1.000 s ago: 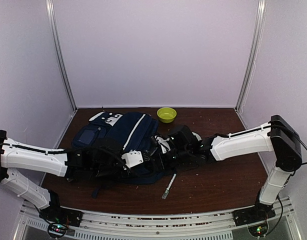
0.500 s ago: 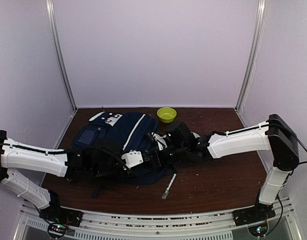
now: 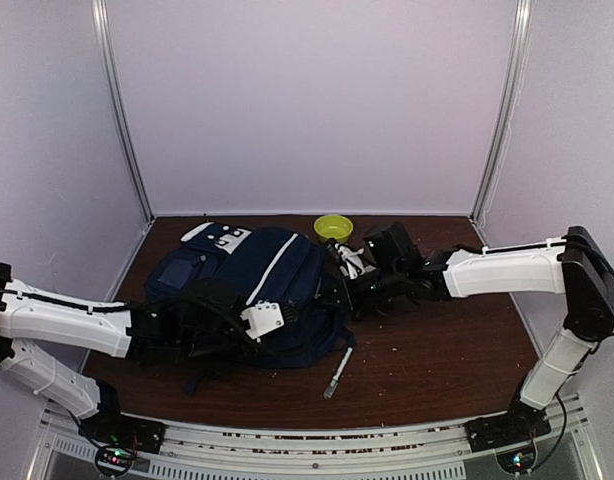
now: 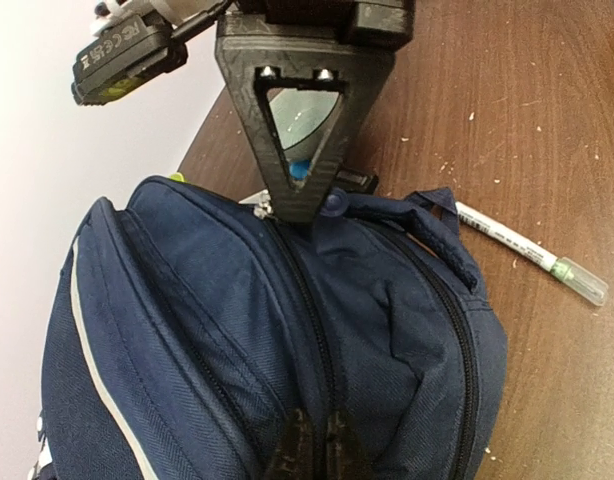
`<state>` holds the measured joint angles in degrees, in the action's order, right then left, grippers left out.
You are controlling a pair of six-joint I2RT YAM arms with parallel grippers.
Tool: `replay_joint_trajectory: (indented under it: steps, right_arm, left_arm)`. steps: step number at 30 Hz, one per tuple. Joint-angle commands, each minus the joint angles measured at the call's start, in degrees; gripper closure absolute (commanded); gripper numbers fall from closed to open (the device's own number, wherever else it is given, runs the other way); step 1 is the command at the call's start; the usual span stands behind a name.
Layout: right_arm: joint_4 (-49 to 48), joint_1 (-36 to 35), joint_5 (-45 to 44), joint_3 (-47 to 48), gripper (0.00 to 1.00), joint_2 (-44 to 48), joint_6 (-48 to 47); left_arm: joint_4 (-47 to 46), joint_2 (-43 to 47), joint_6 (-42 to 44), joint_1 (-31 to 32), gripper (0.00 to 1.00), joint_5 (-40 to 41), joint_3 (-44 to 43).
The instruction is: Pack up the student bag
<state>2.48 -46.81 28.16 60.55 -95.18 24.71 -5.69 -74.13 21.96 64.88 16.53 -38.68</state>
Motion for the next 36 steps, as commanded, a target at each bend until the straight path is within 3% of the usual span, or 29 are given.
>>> replay_joint_trajectory:
  steps: [1,7,13,15,16,17,19,22,24,27,29,33,36]
  right_arm:
    - [13.86,6.27,-11.77,3.93,1.00,-0.38,-7.34]
    - [19.26,10.65,-15.11,10.42,1.00,-4.28,-11.60]
    - [16.33,8.62,-8.63,10.93,1.00,-6.23,-11.69]
    - [15.69,7.67,-8.16,10.52,1.00,-6.89,-11.26]
    - [15.33,7.22,-7.82,10.20,1.00,-7.10,-10.92]
    - [14.95,6.80,-7.49,9.81,1.00,-7.39,-10.71]
    - [14.66,6.14,-7.04,9.56,1.00,-7.86,-10.49]
    - [14.47,5.47,-6.66,9.43,1.00,-8.16,-10.47]
    - [14.00,5.37,-6.56,9.20,1.00,-8.05,-10.24]
    - [13.61,5.20,-6.15,8.81,1.00,-8.00,-9.95]
    - [13.60,4.88,-6.01,8.62,1.00,-7.90,-9.94]
    - [13.60,3.77,-5.86,8.70,1.00,-8.25,-10.03]
    - [13.23,2.74,-5.52,8.69,1.00,-8.64,-9.65]
  left_arm:
    - [-1.32,5.47,-0.96,-0.37,1.00,1.03,1.26]
    - [0.07,11.09,-3.75,-0.37,1.00,-0.25,5.58]
    - [-7.90,16.60,-14.04,-0.41,0.98,-0.65,11.17]
    - [-6.89,18.39,-20.68,-1.03,0.54,0.75,11.67]
    - [-3.24,18.78,-24.80,-2.23,0.39,0.23,10.38]
    - [1.83,18.64,-29.18,-4.08,0.32,-1.72,8.26]
    - [13.91,16.18,-36.35,-7.57,0.32,-7.39,2.16]
    - [31.47,10.95,-43.45,-8.02,0.40,-8.80,-6.64]
    - [37.60,10.10,-48.50,-8.02,0.47,-8.29,-7.95]
    - [42.11,12.52,-55.72,-8.56,0.58,-6.34,-6.99]
    - [44.14,15.22,-58.84,-8.80,0.59,-4.26,-5.97]
    - [44.90,19.49,-62.45,-9.51,0.57,-2.72,-3.09]
    - [43.40,19.30,-63.44,-10.60,0.45,-2.41,-0.45]
